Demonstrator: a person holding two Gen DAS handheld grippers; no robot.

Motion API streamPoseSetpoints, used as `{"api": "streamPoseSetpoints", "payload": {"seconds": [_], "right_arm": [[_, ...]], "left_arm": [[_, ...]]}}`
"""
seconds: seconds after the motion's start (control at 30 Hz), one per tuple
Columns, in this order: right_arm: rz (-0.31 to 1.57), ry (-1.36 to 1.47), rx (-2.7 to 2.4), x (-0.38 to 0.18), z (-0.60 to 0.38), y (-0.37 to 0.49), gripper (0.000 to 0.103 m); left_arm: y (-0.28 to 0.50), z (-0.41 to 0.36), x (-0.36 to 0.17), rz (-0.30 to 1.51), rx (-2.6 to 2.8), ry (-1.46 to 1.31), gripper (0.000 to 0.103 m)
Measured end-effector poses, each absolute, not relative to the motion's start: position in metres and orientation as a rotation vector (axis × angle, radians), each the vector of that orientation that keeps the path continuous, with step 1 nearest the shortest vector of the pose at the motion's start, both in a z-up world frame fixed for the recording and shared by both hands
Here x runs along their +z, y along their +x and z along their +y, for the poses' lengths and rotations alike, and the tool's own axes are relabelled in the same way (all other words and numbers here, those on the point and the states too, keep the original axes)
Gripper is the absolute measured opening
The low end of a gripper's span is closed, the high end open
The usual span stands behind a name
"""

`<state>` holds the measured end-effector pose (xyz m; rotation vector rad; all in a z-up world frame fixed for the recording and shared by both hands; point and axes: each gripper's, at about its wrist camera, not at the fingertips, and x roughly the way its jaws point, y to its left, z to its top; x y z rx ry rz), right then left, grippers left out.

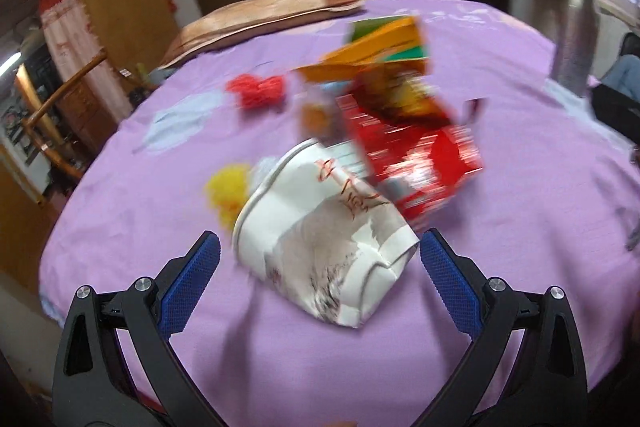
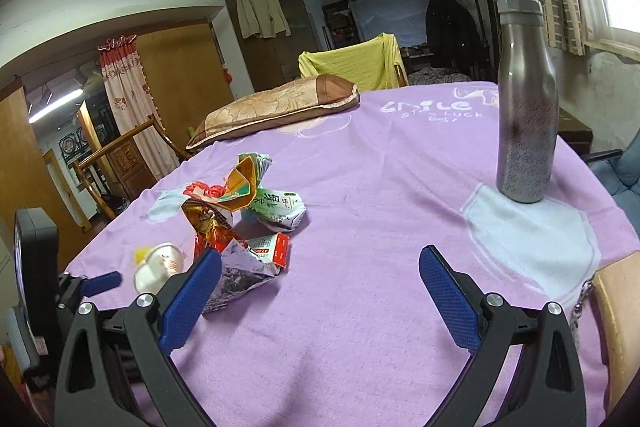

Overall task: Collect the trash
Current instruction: 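Move both tools back over the table toward the white paper cup, then grasp the white paper cup with the left gripper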

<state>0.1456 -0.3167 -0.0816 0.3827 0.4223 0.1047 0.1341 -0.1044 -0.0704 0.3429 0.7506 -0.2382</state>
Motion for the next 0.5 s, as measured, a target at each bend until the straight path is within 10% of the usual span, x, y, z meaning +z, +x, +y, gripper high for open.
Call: {"api": "streamPoseSetpoints", "payload": {"seconds": [0.5], "right_arm": [[0.392,0.429,0.164,-0.085,-0.318,0.141,0.097]], "left_arm": [[0.14,0.008,-0.053,0.723,-0.155,0.283,0.096]]}}
